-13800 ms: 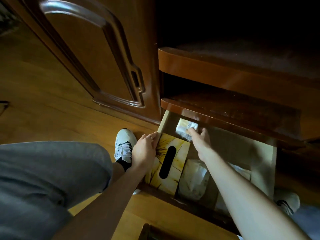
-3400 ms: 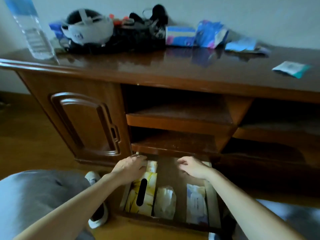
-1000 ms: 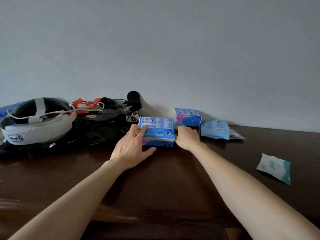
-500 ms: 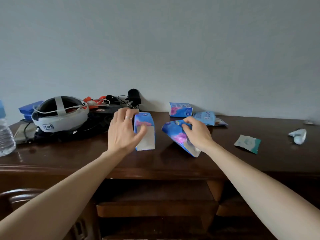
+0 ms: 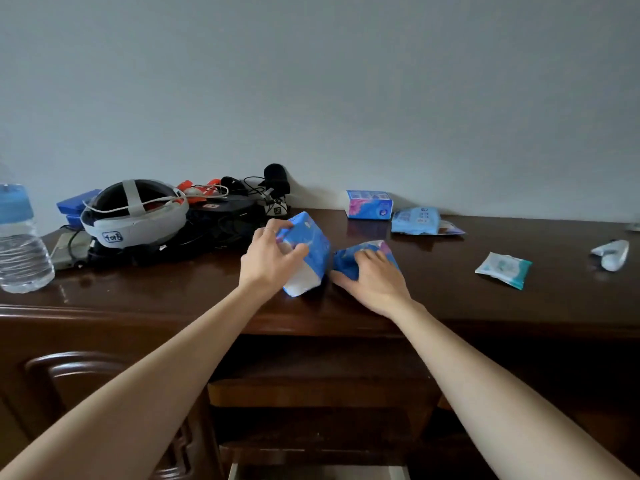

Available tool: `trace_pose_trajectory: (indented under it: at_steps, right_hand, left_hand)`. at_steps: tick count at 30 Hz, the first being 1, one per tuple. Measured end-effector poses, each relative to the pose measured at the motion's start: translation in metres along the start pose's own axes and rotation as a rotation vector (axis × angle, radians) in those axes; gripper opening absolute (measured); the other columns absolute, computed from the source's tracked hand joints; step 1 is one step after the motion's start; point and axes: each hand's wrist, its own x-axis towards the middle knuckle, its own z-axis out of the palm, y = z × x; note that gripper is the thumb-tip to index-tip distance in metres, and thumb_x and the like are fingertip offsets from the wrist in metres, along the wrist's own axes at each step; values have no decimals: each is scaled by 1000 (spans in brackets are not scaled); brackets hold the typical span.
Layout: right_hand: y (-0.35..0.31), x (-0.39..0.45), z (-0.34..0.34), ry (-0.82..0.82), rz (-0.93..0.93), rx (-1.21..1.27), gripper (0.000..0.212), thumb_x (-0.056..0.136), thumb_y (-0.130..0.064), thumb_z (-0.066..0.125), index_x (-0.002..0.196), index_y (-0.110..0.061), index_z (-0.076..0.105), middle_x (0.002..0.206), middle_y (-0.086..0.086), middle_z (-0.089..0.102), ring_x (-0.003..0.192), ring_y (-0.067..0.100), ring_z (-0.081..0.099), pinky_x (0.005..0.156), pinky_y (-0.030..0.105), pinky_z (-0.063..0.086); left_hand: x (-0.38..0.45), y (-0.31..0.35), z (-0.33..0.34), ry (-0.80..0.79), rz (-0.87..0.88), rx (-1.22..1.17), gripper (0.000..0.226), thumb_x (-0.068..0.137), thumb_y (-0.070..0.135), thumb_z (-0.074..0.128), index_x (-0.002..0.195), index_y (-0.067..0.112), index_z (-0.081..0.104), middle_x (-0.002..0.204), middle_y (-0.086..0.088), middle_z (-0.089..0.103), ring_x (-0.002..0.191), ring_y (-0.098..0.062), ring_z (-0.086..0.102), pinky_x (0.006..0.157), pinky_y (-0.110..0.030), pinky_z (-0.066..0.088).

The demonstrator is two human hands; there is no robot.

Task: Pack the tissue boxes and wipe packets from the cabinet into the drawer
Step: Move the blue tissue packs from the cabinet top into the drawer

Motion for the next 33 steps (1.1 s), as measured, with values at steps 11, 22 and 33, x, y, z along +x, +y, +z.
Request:
trace_pose_trajectory:
  at_steps: [11,22,33]
  right_hand:
    - [-6,-207,22,355,79,720,17,93,-26,63,103,-16,53,97,-2,68,92,20,66,79,41,52]
    - [107,-348,192,-329,541,415,28,92,-21,70,117,-15,59,109,1,65,104,22,65,75,26,47]
    - [81,-360,247,-373,499,479,59,91,-8,70,138,-32,43,128,0,60,103,12,63,67,11,47]
  left_hand:
    - [-216,-34,-4,-19,-89,-711,40,83,32,62,123,35,62,122,7,69,113,-15,67,86,-31,59]
    - [-331,-198,63,-148,-770,-588,62,90,19,70,148,22,47,146,-7,56,121,-24,64,94,-36,58]
    - [-326,-242,61,-141,-1061,-501,77,64,31,68,139,16,56,131,-23,63,122,-41,61,96,-49,50]
